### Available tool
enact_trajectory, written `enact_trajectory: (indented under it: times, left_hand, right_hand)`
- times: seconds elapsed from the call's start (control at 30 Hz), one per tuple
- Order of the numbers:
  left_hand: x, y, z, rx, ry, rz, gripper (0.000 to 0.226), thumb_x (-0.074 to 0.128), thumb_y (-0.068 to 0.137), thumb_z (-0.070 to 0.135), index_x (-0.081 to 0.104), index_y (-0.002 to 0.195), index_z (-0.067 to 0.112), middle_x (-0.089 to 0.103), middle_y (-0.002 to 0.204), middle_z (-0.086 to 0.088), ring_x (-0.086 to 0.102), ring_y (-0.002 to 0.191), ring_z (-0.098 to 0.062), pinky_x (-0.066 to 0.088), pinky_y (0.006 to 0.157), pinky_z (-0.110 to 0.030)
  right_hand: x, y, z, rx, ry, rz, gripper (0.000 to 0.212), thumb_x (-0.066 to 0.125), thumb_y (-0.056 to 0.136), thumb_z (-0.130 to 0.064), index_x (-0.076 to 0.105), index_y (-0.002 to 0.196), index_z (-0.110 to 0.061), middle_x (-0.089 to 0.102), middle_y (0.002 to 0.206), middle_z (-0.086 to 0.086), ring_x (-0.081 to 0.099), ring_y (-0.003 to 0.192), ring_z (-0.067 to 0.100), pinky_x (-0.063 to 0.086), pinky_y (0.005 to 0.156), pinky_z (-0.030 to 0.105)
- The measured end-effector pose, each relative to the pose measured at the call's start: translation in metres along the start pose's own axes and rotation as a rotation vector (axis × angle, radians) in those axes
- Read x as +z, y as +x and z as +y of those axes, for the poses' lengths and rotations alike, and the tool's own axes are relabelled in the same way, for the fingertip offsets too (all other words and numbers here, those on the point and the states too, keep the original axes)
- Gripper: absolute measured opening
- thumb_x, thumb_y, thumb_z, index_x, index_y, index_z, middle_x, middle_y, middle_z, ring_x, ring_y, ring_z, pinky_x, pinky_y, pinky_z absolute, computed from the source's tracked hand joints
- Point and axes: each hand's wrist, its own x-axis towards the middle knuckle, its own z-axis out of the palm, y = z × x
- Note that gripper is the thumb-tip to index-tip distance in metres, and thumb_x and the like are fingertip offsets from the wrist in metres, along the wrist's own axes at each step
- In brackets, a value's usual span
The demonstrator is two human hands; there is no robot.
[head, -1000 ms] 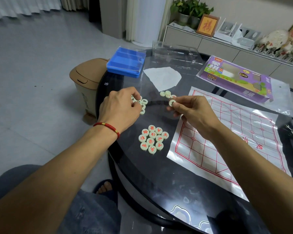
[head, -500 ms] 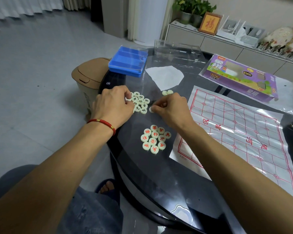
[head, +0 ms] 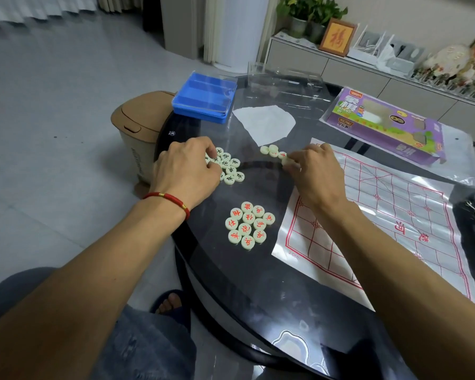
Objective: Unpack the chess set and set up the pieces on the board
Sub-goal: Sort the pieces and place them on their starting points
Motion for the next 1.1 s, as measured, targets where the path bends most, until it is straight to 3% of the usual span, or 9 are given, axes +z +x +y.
enact_trajectory:
  times: [0.2, 0.3, 0.4, 0.5, 0.6, 0.7, 0.83, 0.97, 1.1]
  left_hand:
    - [-0.001, -0.003, 0.000, 0.007, -0.003, 0.004, 0.021, 0.057, 0.085, 0.021, 0.067, 0.102, 0.028, 0.070, 0.079, -0.004, 0.063, 0.088, -0.031, 0.055, 0.083, -0.045]
    - [0.000, -0.002, 0.001, 0.007, -0.006, 0.006, 0.020, 0.057, 0.083, 0.022, 0.067, 0.100, 0.029, 0.069, 0.077, -0.003, 0.064, 0.087, -0.031, 0.055, 0.084, -0.045]
    - [0.003, -0.002, 0.003, 0.012, -0.014, -0.001, 0.018, 0.058, 0.082, 0.025, 0.066, 0.097, 0.031, 0.069, 0.077, -0.001, 0.065, 0.085, -0.031, 0.056, 0.081, -0.046]
    - [0.003, -0.003, 0.004, 0.021, -0.013, -0.006, 0.016, 0.059, 0.083, 0.026, 0.066, 0.097, 0.031, 0.069, 0.077, -0.002, 0.065, 0.083, -0.030, 0.057, 0.080, -0.046]
    - [0.003, -0.003, 0.003, 0.024, -0.011, -0.008, 0.015, 0.060, 0.085, 0.025, 0.066, 0.098, 0.031, 0.067, 0.075, -0.001, 0.064, 0.082, -0.030, 0.057, 0.079, -0.046]
    - [0.003, -0.003, 0.002, 0.021, -0.008, -0.012, 0.015, 0.060, 0.085, 0.025, 0.066, 0.099, 0.031, 0.065, 0.074, 0.000, 0.064, 0.083, -0.030, 0.057, 0.080, -0.046]
    - [0.005, -0.002, 0.001, 0.025, -0.008, -0.015, 0.016, 0.059, 0.084, 0.026, 0.066, 0.098, 0.032, 0.068, 0.077, -0.002, 0.064, 0.084, -0.031, 0.056, 0.081, -0.047]
    - [0.007, -0.002, 0.001, 0.035, 0.004, -0.015, 0.016, 0.059, 0.084, 0.027, 0.066, 0.099, 0.031, 0.069, 0.080, -0.003, 0.064, 0.085, -0.030, 0.055, 0.083, -0.046]
    - [0.008, -0.003, 0.001, 0.037, 0.025, -0.007, 0.020, 0.055, 0.081, 0.028, 0.065, 0.099, 0.033, 0.068, 0.079, -0.003, 0.063, 0.086, -0.032, 0.055, 0.081, -0.045]
  right_hand:
    - [-0.001, 0.000, 0.001, -0.090, -0.022, 0.057, 0.020, 0.062, 0.100, -0.026, 0.079, 0.102, -0.015, 0.073, 0.096, 0.006, 0.051, 0.088, 0.023, 0.049, 0.065, 0.040]
    - [-0.009, -0.002, -0.004, 0.070, 0.367, 0.074, 0.019, 0.066, 0.097, -0.027, 0.080, 0.106, -0.017, 0.077, 0.095, 0.001, 0.065, 0.084, 0.018, 0.058, 0.074, 0.042]
    - [-0.021, -0.006, -0.012, 0.308, 0.836, -0.093, 0.020, 0.068, 0.094, -0.029, 0.080, 0.105, -0.016, 0.077, 0.091, -0.004, 0.069, 0.086, 0.014, 0.057, 0.076, 0.032]
    - [-0.029, -0.010, -0.014, 0.357, 0.935, -0.200, 0.014, 0.071, 0.093, -0.027, 0.081, 0.096, -0.019, 0.076, 0.084, -0.005, 0.065, 0.080, 0.011, 0.045, 0.066, 0.024]
    - [-0.026, -0.011, -0.013, 0.355, 0.925, -0.253, 0.010, 0.072, 0.092, -0.023, 0.081, 0.090, -0.020, 0.077, 0.079, -0.006, 0.068, 0.084, 0.016, 0.047, 0.064, 0.025]
    - [-0.022, -0.010, -0.013, 0.305, 0.847, -0.296, 0.010, 0.075, 0.090, -0.024, 0.082, 0.094, -0.019, 0.078, 0.084, -0.005, 0.073, 0.088, 0.016, 0.060, 0.080, 0.033]
    - [-0.030, -0.018, -0.020, -0.064, 0.533, -0.430, 0.013, 0.075, 0.090, -0.028, 0.082, 0.098, -0.021, 0.077, 0.094, -0.010, 0.069, 0.084, 0.007, 0.058, 0.071, 0.022]
    - [-0.033, -0.026, -0.027, -0.366, 0.356, -0.408, 0.015, 0.071, 0.093, -0.023, 0.081, 0.104, -0.019, 0.077, 0.097, -0.010, 0.068, 0.075, 0.002, 0.050, 0.064, 0.007]
    - [-0.028, -0.026, -0.024, -0.367, 0.316, -0.299, 0.014, 0.071, 0.093, -0.022, 0.081, 0.103, -0.018, 0.078, 0.097, -0.006, 0.068, 0.076, 0.006, 0.053, 0.068, 0.011]
